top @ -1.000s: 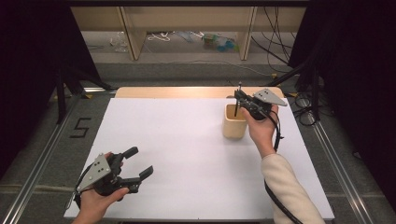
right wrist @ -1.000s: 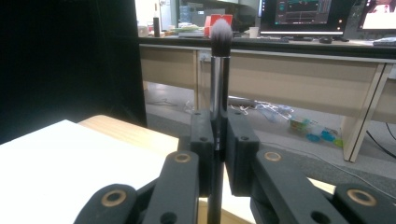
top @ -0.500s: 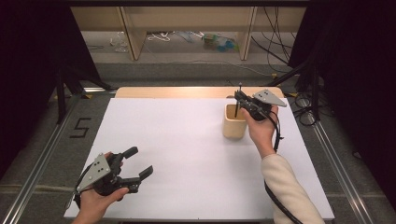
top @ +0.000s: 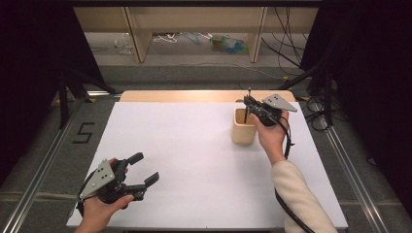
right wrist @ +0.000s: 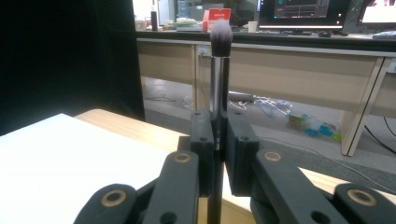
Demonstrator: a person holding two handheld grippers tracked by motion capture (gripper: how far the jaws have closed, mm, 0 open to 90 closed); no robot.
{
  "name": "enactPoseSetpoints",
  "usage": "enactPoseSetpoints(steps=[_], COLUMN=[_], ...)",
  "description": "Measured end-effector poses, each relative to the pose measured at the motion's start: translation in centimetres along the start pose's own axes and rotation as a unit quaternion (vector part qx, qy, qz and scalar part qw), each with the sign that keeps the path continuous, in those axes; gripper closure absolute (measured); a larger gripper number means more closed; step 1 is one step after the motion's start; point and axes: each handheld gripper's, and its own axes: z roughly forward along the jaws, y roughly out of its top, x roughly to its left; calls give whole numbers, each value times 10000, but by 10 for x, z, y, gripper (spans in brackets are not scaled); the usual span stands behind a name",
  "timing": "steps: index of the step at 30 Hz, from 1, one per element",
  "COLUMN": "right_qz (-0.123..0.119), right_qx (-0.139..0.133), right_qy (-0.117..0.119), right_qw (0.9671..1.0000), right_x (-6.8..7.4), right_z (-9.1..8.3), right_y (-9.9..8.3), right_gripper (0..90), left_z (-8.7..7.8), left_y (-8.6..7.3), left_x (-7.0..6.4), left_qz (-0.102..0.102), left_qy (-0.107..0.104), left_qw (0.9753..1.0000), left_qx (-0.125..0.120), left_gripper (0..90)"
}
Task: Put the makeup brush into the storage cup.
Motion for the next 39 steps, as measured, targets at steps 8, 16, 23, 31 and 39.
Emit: enactPoseSetpoints(steps=[8,16,23,31,39], right_qz=[-8,13,20,20,33], right_qx=[59,129,147,181,227], right_qy=[9,8,-18,-5,-15], right_qw=[10000,9999,9999,9998,9997], right_x=[-1,-2,-2,-2,-3], right_z=[0,1,3,3,4], right_y=[-3,-5,-9,-11,-14], right_gripper=[836,836,836,836,835], left_z=[0,0,0,0,0], left_y=[0,0,0,0,0], left_x=[0,0,0,0,0], left_qz=[-3,-4,-6,-6,0], left_qy=[2,-2,0,0,1], left_qw=[10000,10000,10000,10000,10000], left_qx=[2,3,2,3,6], left_gripper=[150,150,150,150,150])
